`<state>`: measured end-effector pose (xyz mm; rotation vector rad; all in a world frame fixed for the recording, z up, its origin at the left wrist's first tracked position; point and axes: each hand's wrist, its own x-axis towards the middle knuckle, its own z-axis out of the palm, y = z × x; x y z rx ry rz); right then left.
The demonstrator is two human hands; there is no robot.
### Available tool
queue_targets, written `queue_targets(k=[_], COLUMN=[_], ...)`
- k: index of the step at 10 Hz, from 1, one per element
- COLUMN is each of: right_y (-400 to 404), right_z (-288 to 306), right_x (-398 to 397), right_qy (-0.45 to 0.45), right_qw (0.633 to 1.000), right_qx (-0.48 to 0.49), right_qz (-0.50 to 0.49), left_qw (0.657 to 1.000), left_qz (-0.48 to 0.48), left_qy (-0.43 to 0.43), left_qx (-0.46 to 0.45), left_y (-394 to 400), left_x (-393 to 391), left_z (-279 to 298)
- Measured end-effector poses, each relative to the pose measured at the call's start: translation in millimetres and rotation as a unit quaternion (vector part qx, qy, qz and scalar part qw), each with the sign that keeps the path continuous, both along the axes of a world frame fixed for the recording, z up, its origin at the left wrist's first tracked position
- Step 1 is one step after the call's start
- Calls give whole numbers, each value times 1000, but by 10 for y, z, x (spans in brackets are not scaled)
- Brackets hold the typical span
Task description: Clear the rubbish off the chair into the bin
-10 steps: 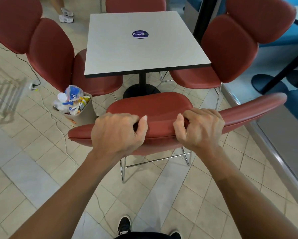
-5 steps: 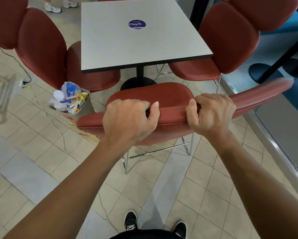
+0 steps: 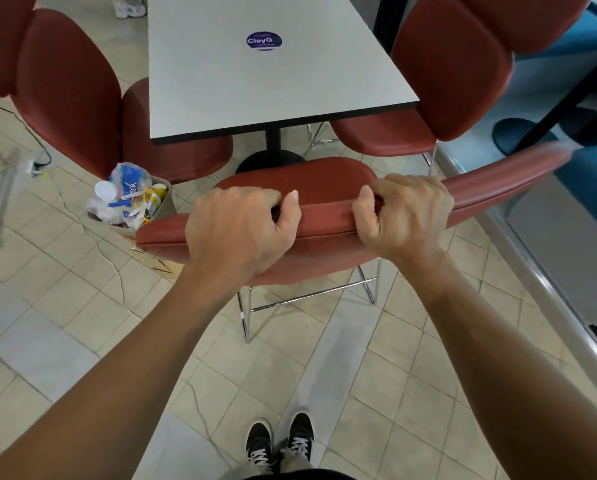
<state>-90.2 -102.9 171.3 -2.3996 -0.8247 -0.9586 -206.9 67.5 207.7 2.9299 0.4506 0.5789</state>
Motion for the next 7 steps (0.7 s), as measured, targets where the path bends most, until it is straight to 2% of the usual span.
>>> queue_targets(k=[2, 3, 4, 7], right_y=[-7, 24, 97, 674], right_z=[129, 263, 448, 1024], right_x=[-73, -107, -97, 93], right_qy=[101, 181, 237, 236], right_qw=[994, 982, 971, 963], right_qx=[-45, -51, -23, 13], right_qz=[-18, -7, -2, -129], left_qw=[999, 989, 987, 982], left_qz=[6, 0, -30, -156], left_qy=[34, 90, 99, 36], left_qx=[-28, -116, -121, -102], left_y=[-12, 55, 161, 851], left_x=[-10, 71, 230, 904], left_z=[61, 141, 296, 782])
